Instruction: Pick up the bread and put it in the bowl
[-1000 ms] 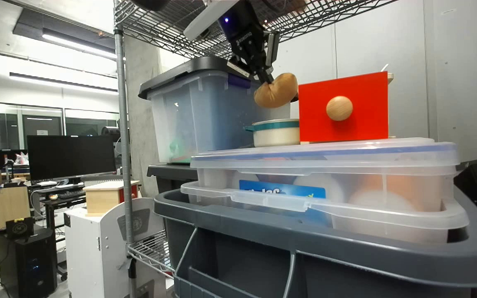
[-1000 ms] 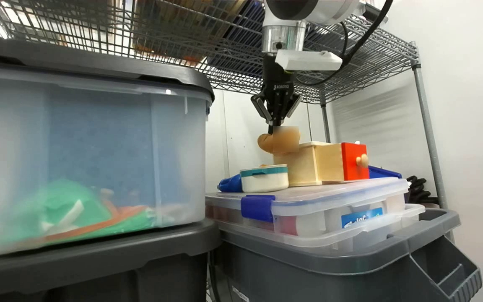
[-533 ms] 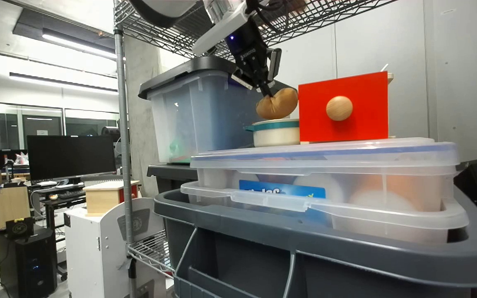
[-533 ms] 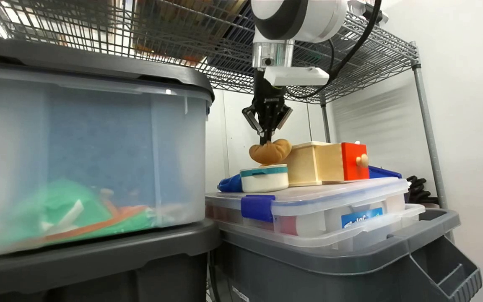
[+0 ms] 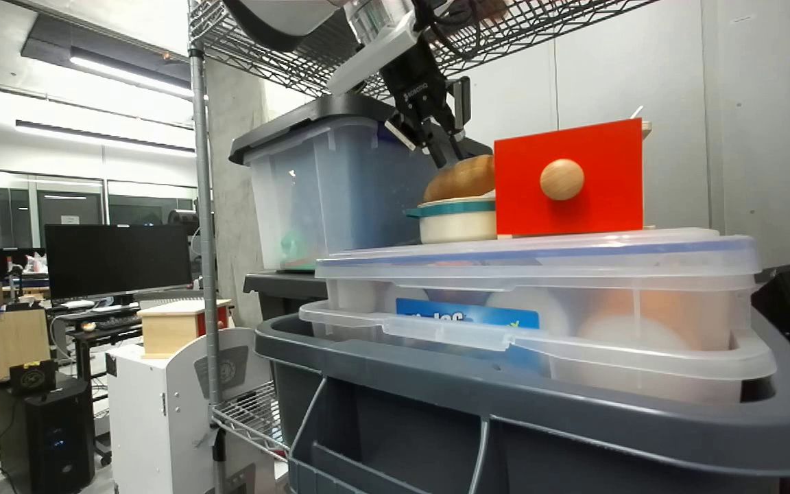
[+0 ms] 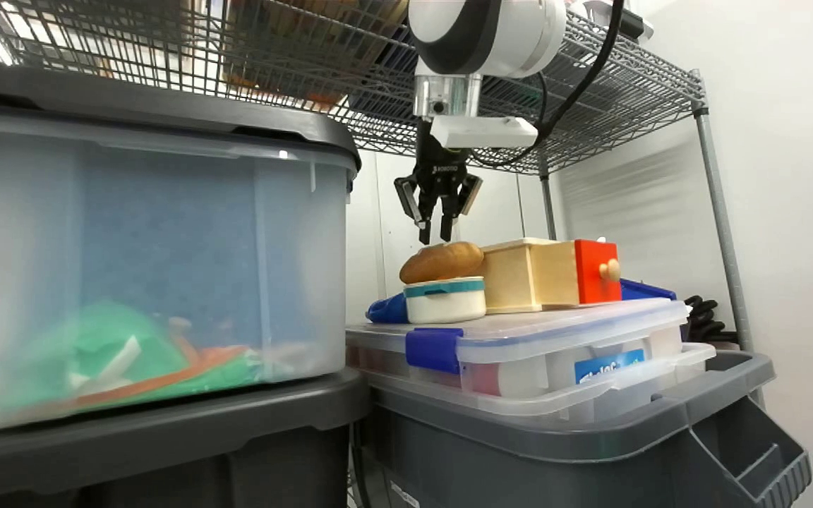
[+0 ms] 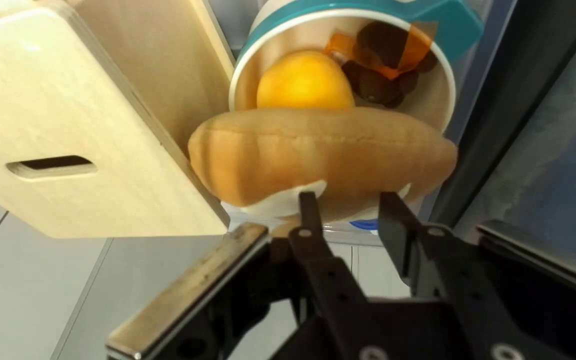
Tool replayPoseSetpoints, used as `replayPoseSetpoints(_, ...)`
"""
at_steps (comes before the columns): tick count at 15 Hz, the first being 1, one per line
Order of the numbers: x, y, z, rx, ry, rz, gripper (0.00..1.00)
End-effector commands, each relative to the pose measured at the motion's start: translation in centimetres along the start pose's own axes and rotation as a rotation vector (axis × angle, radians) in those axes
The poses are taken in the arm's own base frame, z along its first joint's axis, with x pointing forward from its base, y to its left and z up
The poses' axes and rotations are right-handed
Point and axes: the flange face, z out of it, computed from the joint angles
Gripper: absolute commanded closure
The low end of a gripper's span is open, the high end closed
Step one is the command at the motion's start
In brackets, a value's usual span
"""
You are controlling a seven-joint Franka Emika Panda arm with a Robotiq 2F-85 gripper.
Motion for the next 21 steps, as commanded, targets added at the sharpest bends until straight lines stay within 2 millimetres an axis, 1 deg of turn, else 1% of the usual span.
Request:
replayPoseSetpoints(1,1.2,-0.1,-1.6,-0.007,0.012,0.008,0.31)
replayPoseSetpoints(5,1.3,-0.3,-3.1,0.001,0.031,0.005,0.03)
replayPoseSetpoints(6,1.3,-0.3,-3.4,0.001,0.035,0.004,0.00)
replayPoseSetpoints(11,1.2,0.1,-5.8,0.000,0.037,0.016,0.00)
replayPoseSetpoints(13,1.0,0.4,-6.4,-0.011,0.028,0.024,0.00)
replayPoseSetpoints(17,0.9,0.9,-6.8,-0.019,0.003,0.038,0.00)
replayPoseSetpoints(21,0.0,0.6,-6.7,-0.026,-0.025,0.043,0.00)
